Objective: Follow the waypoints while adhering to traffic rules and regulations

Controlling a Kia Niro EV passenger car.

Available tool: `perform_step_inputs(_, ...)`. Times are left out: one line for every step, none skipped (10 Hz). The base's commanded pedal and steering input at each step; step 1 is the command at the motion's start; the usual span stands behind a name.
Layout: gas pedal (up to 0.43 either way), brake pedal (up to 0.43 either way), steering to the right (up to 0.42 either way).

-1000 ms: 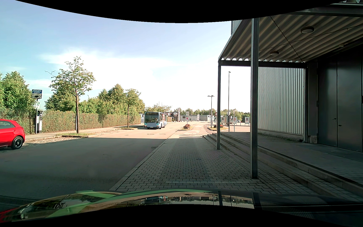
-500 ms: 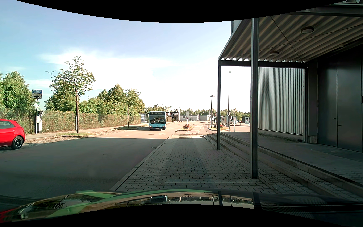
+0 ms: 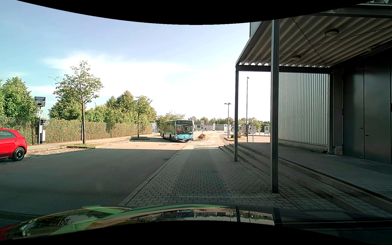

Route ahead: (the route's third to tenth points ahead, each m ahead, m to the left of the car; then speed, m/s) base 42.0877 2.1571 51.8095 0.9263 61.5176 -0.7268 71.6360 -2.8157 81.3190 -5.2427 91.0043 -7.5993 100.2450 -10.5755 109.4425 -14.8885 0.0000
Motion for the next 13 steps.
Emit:
perform_step_inputs(0.000,0.232,-0.068)
perform_step_inputs(0.000,0.232,-0.067)
perform_step_inputs(0.000,0.232,-0.068)
perform_step_inputs(0.000,0.232,-0.067)
perform_step_inputs(0.000,0.232,-0.068)
perform_step_inputs(0.000,0.232,-0.067)
perform_step_inputs(0.000,0.232,-0.068)
perform_step_inputs(0.000,0.232,-0.068)
perform_step_inputs(0.000,0.232,-0.068)
perform_step_inputs(0.000,0.232,-0.068)
perform_step_inputs(0.000,0.232,-0.067)
perform_step_inputs(0.000,0.232,-0.068)
perform_step_inputs(0.000,0.232,-0.068)
